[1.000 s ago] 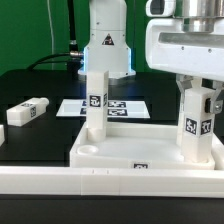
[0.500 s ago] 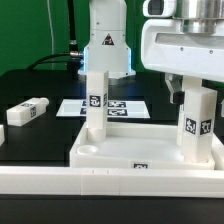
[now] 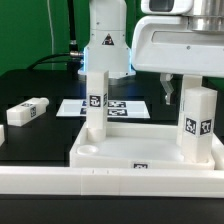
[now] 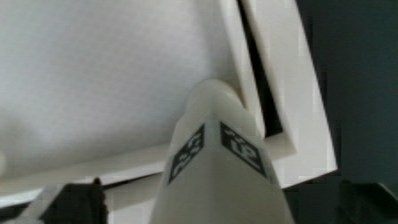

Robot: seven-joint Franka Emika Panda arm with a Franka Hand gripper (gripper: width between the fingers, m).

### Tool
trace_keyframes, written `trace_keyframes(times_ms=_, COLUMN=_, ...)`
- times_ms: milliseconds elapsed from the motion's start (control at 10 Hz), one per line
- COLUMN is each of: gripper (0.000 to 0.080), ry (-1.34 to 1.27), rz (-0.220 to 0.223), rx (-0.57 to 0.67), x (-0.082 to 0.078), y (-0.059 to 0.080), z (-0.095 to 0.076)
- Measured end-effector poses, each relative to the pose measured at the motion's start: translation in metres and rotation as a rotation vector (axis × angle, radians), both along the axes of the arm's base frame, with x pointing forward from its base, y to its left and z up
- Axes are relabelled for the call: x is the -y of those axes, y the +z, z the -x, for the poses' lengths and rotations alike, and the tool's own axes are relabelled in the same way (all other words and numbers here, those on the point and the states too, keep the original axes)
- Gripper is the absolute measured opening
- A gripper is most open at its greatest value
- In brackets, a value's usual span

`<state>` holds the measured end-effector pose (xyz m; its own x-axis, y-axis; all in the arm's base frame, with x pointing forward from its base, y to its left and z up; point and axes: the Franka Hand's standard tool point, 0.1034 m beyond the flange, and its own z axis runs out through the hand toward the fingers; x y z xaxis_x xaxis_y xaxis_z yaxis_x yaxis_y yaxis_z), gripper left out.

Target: Assemble desk

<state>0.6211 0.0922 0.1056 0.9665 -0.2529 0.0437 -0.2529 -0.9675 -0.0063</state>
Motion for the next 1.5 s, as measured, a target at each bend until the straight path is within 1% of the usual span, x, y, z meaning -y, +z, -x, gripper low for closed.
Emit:
trace_keyframes(times_ms=300, gripper=0.0648, ry=0.303, rz=0.018, rx=-0.007, x=0.004, y=0.001, z=-0.001)
trace_keyframes(times_ms=500, gripper=0.0648, ry=0.405, rz=0.041, rx=-0.01, x=0.005, y=0.001, z=-0.001)
trace_keyframes(times_ms=800, gripper=0.0648, ry=0.543, rz=0.051, rx=-0.013, x=0.009, y=0.001, z=-0.002)
trace_keyframes(times_ms=1000, gripper=0.0386, ry=0.549, rz=0.055, rx=-0.014, x=0.01, y=0.001, z=-0.002)
trace_keyframes(times_ms=1100, gripper=0.0386, ry=0.525, rz=0.054, rx=-0.014, x=0.01, y=0.001, z=-0.001)
trace_keyframes(times_ms=1200, gripper=0.0289, ry=0.525, rz=0.054, rx=-0.014, x=0.011, y=0.001, z=-0.001)
trace_keyframes(times_ms=1300, gripper=0.0289, ry=0.522, rz=0.054, rx=-0.014, x=0.011, y=0.001, z=-0.001)
trace_keyframes(times_ms=1500, gripper=0.0289, ry=0.376, rz=0.048, rx=-0.012, x=0.012, y=0.0, z=-0.001)
